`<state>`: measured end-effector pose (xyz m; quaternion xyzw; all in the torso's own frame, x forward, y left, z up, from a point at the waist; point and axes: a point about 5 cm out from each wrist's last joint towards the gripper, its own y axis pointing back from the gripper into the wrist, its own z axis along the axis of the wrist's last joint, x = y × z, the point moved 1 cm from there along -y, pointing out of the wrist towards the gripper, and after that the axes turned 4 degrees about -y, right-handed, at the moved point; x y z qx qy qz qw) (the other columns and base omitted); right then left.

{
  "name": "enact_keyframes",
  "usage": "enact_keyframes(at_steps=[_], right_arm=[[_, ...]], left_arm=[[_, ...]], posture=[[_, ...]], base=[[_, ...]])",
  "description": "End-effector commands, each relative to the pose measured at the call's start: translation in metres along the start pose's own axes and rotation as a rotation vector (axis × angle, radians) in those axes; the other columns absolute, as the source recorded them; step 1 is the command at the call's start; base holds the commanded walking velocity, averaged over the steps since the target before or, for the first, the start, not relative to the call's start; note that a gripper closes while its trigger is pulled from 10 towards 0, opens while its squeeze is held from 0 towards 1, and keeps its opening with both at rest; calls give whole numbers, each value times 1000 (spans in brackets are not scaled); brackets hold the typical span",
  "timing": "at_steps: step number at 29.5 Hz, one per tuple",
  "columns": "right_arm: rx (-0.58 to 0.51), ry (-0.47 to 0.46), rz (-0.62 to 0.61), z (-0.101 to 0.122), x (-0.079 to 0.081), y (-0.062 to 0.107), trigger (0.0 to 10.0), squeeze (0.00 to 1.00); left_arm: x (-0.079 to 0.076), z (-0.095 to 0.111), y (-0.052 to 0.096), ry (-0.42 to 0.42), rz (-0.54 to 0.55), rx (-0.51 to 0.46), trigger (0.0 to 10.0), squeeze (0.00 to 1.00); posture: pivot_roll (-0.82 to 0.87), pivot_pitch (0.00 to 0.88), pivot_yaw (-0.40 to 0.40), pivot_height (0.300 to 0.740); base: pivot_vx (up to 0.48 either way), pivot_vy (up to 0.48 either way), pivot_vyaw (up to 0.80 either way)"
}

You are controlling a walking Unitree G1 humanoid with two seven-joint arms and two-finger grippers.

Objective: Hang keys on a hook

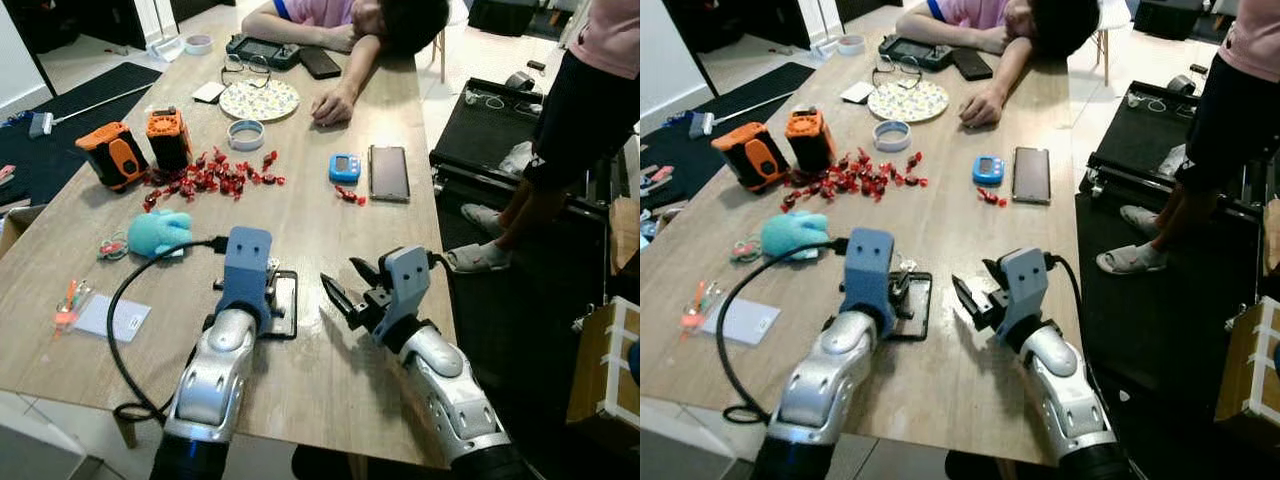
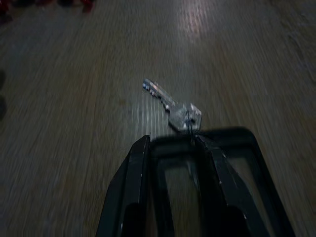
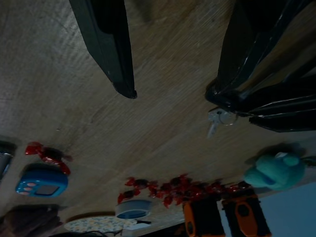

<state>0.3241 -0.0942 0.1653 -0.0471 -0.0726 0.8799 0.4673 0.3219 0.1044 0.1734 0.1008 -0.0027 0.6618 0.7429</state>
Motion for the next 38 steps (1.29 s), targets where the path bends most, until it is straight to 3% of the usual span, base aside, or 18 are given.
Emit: enact_keyframes(at_steps=[1, 4, 5, 6, 7, 10, 11, 12, 13, 14, 24, 25, 38], right_arm=[[19, -13, 11, -5, 3, 4, 10000, 0], [21, -14, 14, -5, 3, 3, 10000, 0], [21, -14, 14, -5, 3, 3, 10000, 0], [21, -14, 15, -5, 3, 2, 10000, 0], [21, -14, 15, -5, 3, 2, 10000, 0], [20, -13, 13, -5, 2, 2, 10000, 0], [21, -13, 12, -5, 2, 2, 10000, 0], [21, -13, 12, -5, 2, 2, 10000, 0], [23, -13, 12, -5, 2, 3, 10000, 0], [25, -13, 11, -6, 2, 3, 10000, 0], [33, -17, 7, -9, 2, 2, 10000, 0], [33, -17, 7, -9, 2, 2, 10000, 0], [26, -17, 2, -7, 3, 3, 10000, 0]], left_arm=[[1, -5, 3, -2, 0, 25, 10000, 0], [3, -6, 2, 1, 20, 30, 10000, 0], [3, -6, 2, 0, 22, 30, 7922, 0], [3, -6, 2, -1, 21, 31, 7922, 0], [3, -5, 2, 0, 21, 30, 5882, 0], [2, -2, 3, 6, 11, 28, 6275, 0], [0, -1, 3, 11, 3, 25, 7020, 0], [-2, 0, 4, 15, -3, 24, 9294, 0], [-4, 1, 4, 21, -12, 23, 9294, 0], [-9, 2, 5, 29, -25, 21, 10000, 0], [-28, 9, 0, 55, -53, 10, 9961, 0], [-30, 11, -3, 52, -53, 7, 9490, 0], [-19, 10, -13, 42, 9, 12, 8706, 0]], posture=[[86, 263, 12, 740], [86, 258, 10, 740], [86, 257, 9, 740], [86, 257, 9, 740], [83, 253, 10, 740], [83, 253, 10, 740], [83, 253, 10, 740], [83, 253, 10, 740], [83, 253, 10, 740], [83, 253, 10, 740], [81, 255, 10, 740], [81, 255, 10, 740], [73, 261, 17, 740]], base=[[0, 0, 0], [0, 0, 0], [0, 0, 0], [0, 0, 0], [0, 0, 0], [0, 0, 0], [0, 0, 0], [0, 0, 0], [0, 0, 0], [0, 0, 0], [0, 0, 0], [0, 0, 0], [0, 0, 0]])
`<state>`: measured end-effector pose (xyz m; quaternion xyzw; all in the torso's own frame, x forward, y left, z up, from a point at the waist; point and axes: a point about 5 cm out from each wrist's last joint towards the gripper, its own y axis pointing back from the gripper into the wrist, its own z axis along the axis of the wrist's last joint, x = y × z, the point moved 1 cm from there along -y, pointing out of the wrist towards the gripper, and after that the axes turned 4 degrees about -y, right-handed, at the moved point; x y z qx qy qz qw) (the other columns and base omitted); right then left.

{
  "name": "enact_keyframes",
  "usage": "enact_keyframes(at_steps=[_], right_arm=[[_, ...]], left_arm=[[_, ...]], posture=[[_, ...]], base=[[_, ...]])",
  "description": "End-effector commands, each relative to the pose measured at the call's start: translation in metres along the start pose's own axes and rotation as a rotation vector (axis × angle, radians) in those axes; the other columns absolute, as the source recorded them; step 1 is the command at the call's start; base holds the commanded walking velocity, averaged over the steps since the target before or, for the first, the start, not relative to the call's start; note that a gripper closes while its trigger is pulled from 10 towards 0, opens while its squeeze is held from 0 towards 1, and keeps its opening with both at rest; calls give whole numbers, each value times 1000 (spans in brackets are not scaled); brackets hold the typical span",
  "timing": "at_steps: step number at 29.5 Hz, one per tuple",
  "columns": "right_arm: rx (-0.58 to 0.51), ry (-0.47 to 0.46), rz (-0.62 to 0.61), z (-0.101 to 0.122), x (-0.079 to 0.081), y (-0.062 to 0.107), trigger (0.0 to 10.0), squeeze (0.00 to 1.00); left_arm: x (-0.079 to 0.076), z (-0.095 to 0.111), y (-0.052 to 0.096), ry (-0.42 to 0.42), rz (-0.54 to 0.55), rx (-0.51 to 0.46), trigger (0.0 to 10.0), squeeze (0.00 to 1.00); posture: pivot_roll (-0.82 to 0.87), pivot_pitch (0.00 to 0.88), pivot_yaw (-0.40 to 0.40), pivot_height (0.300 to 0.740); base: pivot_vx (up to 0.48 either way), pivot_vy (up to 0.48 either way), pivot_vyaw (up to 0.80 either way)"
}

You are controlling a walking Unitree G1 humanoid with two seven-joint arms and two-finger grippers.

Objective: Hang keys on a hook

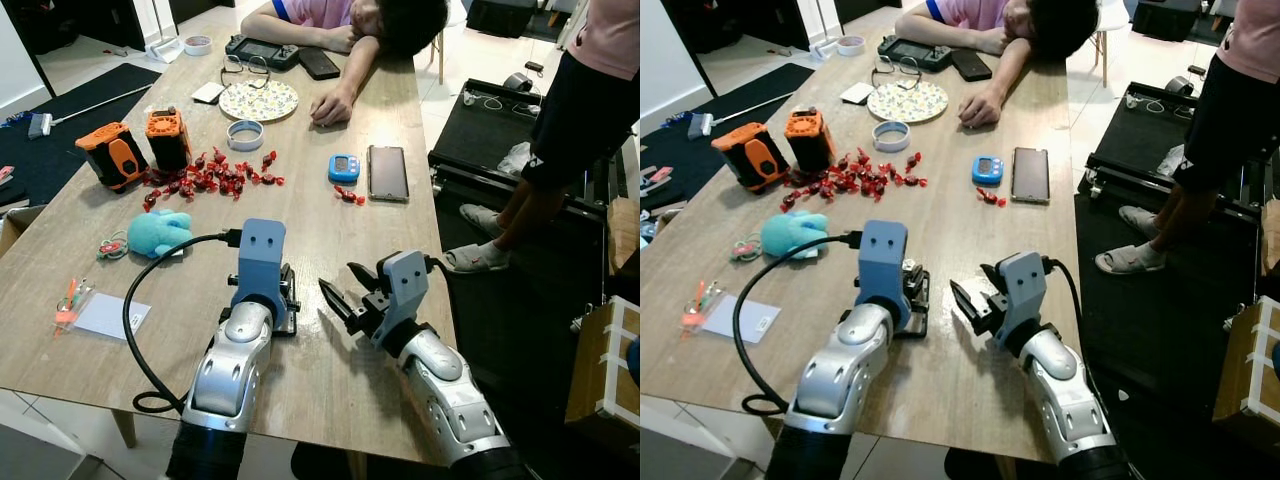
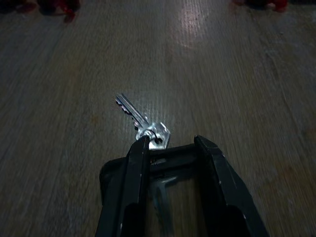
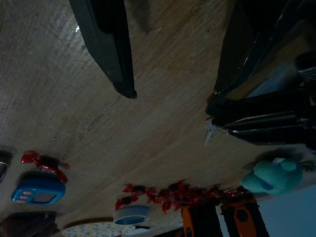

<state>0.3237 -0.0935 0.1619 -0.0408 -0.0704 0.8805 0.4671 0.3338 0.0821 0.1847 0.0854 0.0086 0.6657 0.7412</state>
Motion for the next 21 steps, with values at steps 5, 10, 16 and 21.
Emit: enact_keyframes(at_steps=[5, 10, 16, 21], right_arm=[[16, -9, 1, -3, 1, 2, 10000, 0], [15, -11, 5, -3, 2, 1, 10000, 0], [15, -12, 9, -3, 2, 0, 10000, 0], [17, -12, 6, -4, 1, 0, 10000, 0]], left_arm=[[8, -4, 0, 8, 29, 11, 8863, 0], [11, 0, 2, 17, 34, -5, 8902, 0], [10, -5, 2, 10, 35, 5, 4745, 0], [10, -10, 1, -8, 35, 14, 3294, 0]], posture=[[73, 262, 16, 740], [85, 263, 10, 740], [84, 263, 9, 740], [82, 263, 10, 740]], base=[[0, 0, 0], [0, 0, 0], [0, 0, 0], [0, 0, 0]])
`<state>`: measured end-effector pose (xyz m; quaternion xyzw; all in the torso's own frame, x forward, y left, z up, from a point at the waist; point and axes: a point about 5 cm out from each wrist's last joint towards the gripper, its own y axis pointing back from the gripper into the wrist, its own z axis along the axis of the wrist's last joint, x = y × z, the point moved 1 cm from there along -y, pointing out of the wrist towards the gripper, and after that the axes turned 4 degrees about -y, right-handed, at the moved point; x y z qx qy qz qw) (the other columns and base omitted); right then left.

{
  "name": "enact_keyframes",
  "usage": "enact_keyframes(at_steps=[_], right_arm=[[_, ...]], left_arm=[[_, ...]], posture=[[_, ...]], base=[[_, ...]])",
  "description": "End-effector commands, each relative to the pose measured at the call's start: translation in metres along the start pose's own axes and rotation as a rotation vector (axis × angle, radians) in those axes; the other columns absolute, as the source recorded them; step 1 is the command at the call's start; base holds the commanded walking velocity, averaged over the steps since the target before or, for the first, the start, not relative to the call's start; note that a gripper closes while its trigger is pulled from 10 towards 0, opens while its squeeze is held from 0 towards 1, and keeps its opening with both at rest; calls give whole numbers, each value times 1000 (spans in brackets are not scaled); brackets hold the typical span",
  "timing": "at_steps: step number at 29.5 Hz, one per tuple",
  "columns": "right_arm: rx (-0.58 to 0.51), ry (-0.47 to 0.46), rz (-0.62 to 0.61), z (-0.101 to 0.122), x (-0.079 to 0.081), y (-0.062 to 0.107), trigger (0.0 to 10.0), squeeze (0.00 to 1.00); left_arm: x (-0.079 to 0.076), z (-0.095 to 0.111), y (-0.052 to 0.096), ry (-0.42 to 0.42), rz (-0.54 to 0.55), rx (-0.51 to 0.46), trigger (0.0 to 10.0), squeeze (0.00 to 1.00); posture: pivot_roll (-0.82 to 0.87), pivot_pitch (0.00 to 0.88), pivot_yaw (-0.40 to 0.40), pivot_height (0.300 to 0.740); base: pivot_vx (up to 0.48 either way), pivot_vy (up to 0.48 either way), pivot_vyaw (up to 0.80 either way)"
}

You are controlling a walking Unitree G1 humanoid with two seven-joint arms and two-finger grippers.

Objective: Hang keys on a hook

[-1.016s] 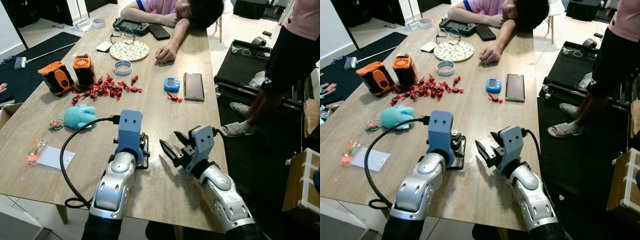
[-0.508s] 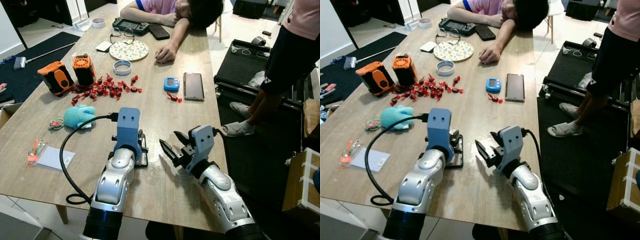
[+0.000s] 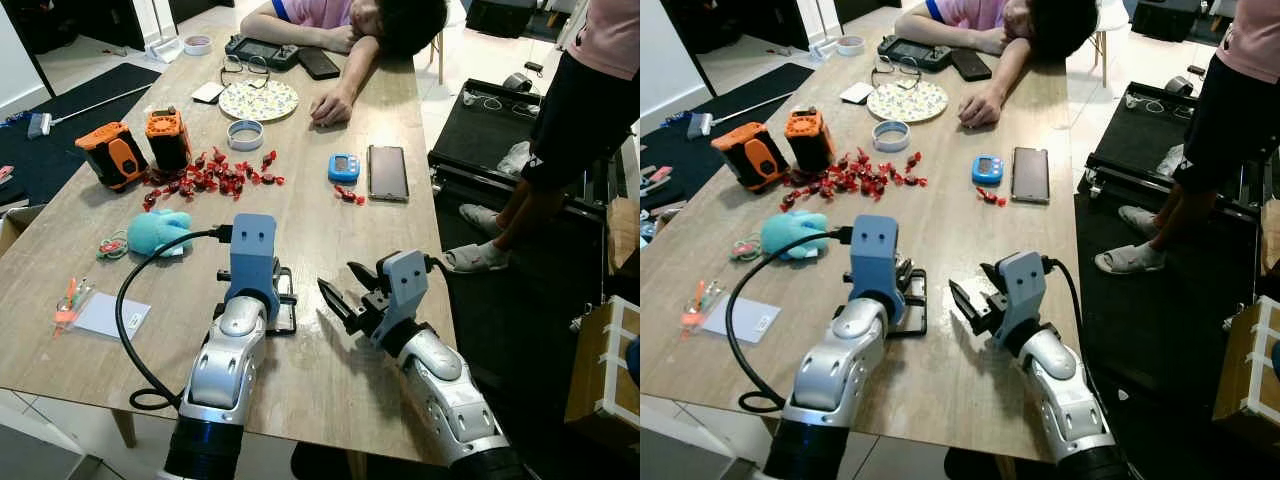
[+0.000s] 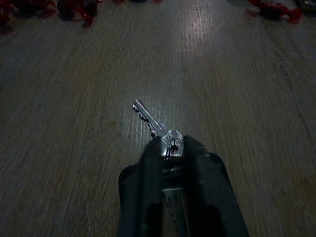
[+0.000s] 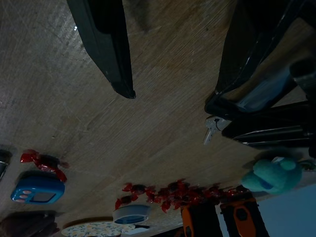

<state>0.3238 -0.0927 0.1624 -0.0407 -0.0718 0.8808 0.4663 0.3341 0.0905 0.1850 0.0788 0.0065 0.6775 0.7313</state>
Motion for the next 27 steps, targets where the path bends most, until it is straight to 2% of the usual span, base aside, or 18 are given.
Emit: enact_keyframes(at_steps=[1, 5, 6, 7, 8, 9, 10, 11, 12, 13, 15, 16, 20, 21, 27], right_arm=[[19, -10, 4, -4, 1, 1, 10000, 0], [20, -10, 2, -4, 1, 1, 10000, 0], [19, -10, 1, -4, 1, 1, 10000, 0], [18, -9, 0, -4, 0, 1, 10000, 0], [18, -9, 0, -4, 0, 1, 10000, 0], [18, -9, -1, -4, 0, 1, 10000, 0], [18, -9, -1, -4, 0, 1, 10000, 0], [18, -9, -2, -4, 0, 1, 10000, 0], [18, -9, -2, -4, 0, 1, 10000, 0], [19, -9, -2, -4, 0, 1, 10000, 0], [19, -9, -2, -4, 0, 1, 10000, 0], [19, -9, -1, -4, 0, 1, 10000, 0], [17, -10, 2, -4, 0, 0, 10000, 0], [17, -10, 3, -4, 1, 0, 10000, 0], [17, -9, 5, -4, 1, 0, 10000, 0]], left_arm=[[1, -11, 0, -19, 5, 27, 2824, 0], [1, -12, -1, -27, 6, 29, 2549, 0], [0, -12, -1, -30, 4, 29, 2902, 0], [0, -13, 0, -34, 2, 29, 4235, 0], [0, -13, 0, -34, 2, 29, 4235, 0], [1, -14, 0, -36, 3, 31, 7922, 0], [1, -14, 0, -36, 3, 31, 7922, 0], [1, -14, 0, -39, 5, 32, 10000, 0], [2, -13, 1, -42, 5, 27, 10000, 0], [2, -13, 1, -43, 3, 23, 10000, 369], [2, -12, 1, -44, 4, 20, 10000, 369], [3, -11, 1, -43, 7, 13, 10000, 1000], [5, -7, 1, -36, 26, 2, 10000, 1000], [7, -5, 1, -32, 38, -4, 10000, 0], [13, 2, 1, -27, 69, -27, 10000, 0]], posture=[[80, 263, 10, 740], [79, 262, 11, 740], [78, 262, 12, 740], [77, 262, 12, 740], [77, 262, 12, 740], [77, 262, 12, 740], [77, 262, 12, 740], [78, 261, 12, 740], [79, 261, 11, 740], [80, 261, 10, 740], [80, 261, 10, 740], [82, 262, 9, 740], [82, 262, 9, 740], [82, 262, 9, 740], [81, 261, 7, 740]], base=[[0, 0, 0], [0, 0, 0], [0, 0, 0], [0, 0, 0], [0, 0, 0], [0, 0, 0], [0, 0, 0], [0, 0, 0], [0, 0, 0], [0, 0, 0], [0, 0, 0], [0, 0, 0], [0, 0, 0], [0, 0, 0], [0, 0, 0]])
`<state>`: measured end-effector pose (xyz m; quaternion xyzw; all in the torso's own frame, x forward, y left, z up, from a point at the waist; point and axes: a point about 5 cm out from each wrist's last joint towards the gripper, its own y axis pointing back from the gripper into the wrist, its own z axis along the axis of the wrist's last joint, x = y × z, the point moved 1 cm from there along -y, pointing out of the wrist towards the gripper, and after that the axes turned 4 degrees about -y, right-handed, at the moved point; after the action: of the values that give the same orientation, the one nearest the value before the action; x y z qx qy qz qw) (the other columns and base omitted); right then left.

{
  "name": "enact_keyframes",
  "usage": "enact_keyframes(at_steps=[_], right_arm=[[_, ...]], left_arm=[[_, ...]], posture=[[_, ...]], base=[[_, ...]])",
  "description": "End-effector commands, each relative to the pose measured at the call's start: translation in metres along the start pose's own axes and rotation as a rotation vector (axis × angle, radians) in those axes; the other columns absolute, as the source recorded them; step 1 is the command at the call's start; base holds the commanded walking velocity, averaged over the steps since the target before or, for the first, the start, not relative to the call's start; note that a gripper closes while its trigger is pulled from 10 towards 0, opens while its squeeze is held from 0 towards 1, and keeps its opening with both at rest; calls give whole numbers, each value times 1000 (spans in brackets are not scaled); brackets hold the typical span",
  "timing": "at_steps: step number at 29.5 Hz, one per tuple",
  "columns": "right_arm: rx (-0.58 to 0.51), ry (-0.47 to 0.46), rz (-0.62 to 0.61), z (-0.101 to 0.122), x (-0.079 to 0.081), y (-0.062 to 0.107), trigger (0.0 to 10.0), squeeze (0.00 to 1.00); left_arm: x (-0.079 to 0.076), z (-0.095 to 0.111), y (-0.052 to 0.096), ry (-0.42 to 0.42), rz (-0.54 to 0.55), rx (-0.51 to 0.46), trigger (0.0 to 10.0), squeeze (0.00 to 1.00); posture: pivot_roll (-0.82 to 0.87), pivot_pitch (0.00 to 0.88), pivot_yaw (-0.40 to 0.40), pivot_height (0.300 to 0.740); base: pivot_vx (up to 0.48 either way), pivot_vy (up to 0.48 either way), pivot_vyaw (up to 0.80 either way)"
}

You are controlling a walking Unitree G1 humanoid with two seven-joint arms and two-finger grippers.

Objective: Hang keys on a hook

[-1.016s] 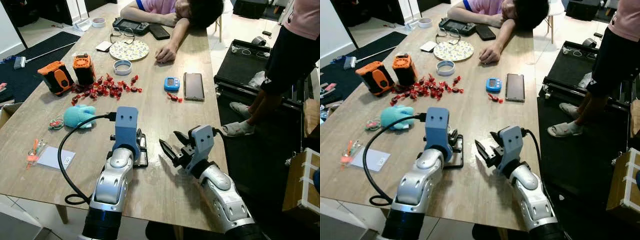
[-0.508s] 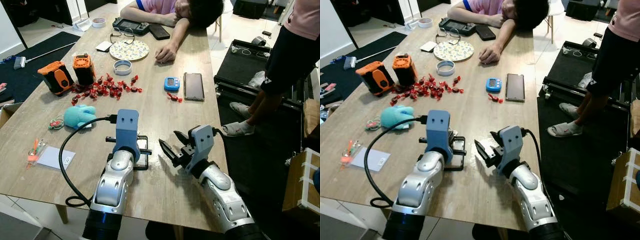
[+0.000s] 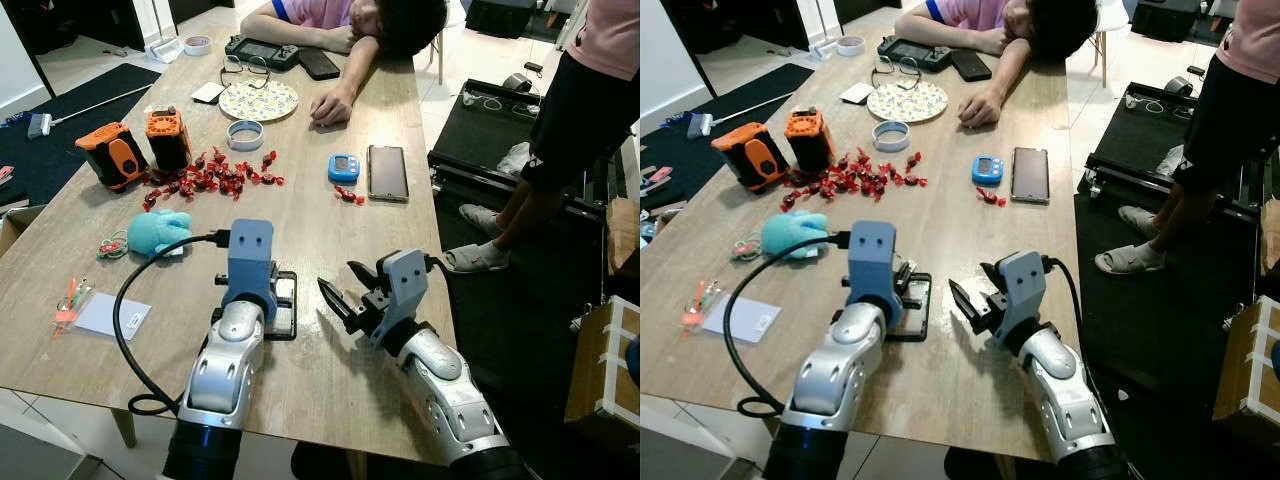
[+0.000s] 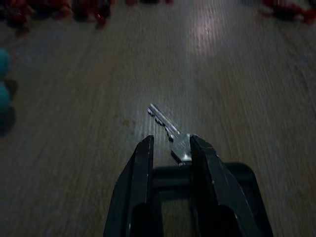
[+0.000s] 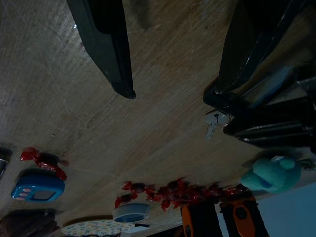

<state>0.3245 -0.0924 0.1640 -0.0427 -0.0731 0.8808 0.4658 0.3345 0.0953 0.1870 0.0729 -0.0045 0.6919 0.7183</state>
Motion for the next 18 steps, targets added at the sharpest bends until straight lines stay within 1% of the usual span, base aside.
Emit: enact_keyframes(at_steps=[1, 2, 3, 6, 9, 12, 18], right_arm=[[21, -11, 3, -5, 1, 1, 10000, 0], [22, -10, 2, -5, 0, 2, 10000, 0], [22, -10, 2, -5, 0, 2, 10000, 0], [24, -10, 0, -6, 0, 2, 10000, 0], [25, -10, 1, -6, 0, 2, 10000, 0], [24, -11, 9, -6, 1, 0, 10000, 0], [24, -9, 14, -5, 1, -1, 10000, 0]], left_arm=[[10, 4, 2, -9, 26, -10, 10000, 0], [11, 6, 5, 7, 16, -12, 10000, 0], [11, 6, 5, 7, 16, -12, 10000, 0], [10, 6, 15, 29, -20, -1, 10000, 0], [8, 4, 16, 27, -27, 4, 10000, 0], [-1, -10, 20, 23, -35, 44, 10000, 0], [-6, -17, 17, 16, -39, 66, 9922, 0]], posture=[[80, 261, 8, 740], [81, 260, 9, 740], [81, 260, 9, 740], [81, 260, 9, 740], [81, 260, 9, 740], [87, 256, 4, 740], [83, 254, 0, 740]], base=[[0, 0, 0], [0, 0, 0], [0, 0, 0], [0, 0, 0], [0, 0, 0], [0, 0, 0], [0, 0, 0]])
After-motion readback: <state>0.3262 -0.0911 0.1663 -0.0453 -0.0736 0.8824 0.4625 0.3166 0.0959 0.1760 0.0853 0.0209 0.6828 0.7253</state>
